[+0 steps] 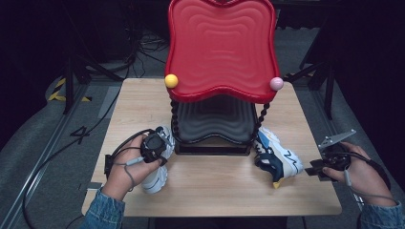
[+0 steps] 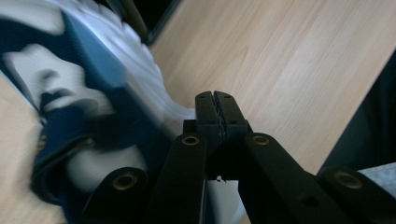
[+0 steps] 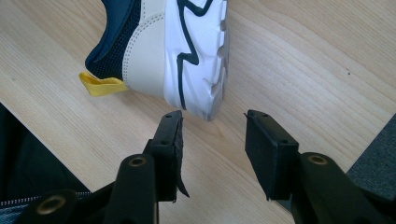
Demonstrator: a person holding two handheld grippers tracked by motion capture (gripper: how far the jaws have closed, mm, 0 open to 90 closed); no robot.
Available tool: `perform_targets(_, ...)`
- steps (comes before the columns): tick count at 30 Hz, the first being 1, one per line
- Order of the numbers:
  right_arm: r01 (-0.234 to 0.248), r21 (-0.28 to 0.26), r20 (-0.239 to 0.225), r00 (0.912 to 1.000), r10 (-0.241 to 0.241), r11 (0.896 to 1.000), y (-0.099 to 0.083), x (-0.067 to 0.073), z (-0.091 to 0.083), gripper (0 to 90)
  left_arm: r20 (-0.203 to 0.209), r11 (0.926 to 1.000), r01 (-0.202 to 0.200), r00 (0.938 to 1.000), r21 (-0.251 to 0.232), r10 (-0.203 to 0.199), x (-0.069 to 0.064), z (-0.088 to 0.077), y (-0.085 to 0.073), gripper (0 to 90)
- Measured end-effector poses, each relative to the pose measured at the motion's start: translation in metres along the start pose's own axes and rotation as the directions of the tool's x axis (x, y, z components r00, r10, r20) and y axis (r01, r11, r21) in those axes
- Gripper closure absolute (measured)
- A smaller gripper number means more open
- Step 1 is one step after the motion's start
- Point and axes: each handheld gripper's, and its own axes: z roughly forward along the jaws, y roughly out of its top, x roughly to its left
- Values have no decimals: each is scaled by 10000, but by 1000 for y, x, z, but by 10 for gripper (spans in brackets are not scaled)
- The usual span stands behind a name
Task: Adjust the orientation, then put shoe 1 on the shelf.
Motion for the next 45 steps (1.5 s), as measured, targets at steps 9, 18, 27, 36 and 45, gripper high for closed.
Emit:
perform_targets(9, 30, -81, 24, 10000, -30, 10000, 0, 0, -1, 565, 32, 9998, -6, 10000, 215, 6, -4, -7, -1, 778)
perform_targets(18, 5, -22, -1, 10000, -5, 10000, 1, 1, 1, 561, 821, 9982, -82, 9966, 601, 33, -5, 3, 2, 569)
perform_targets(27, 18, -33, -20, 10000, -18, 10000, 1, 1, 1, 555, 1400, 9903, 66, 9898, 1386, -262, -8, 31, 4, 521)
perform_targets(36, 135, -55, -55, 9999, -135, 9999, 1, 1, 2, 551, 1526, 9824, 88, 9876, 1867, -379, -6, 59, 0, 521)
perform_targets(45, 163, 37, -133, 9998, -163, 9999, 3, 2, 5, 549, 1652, 9766, -146, 9860, 2145, -216, -8, 72, -1, 559)
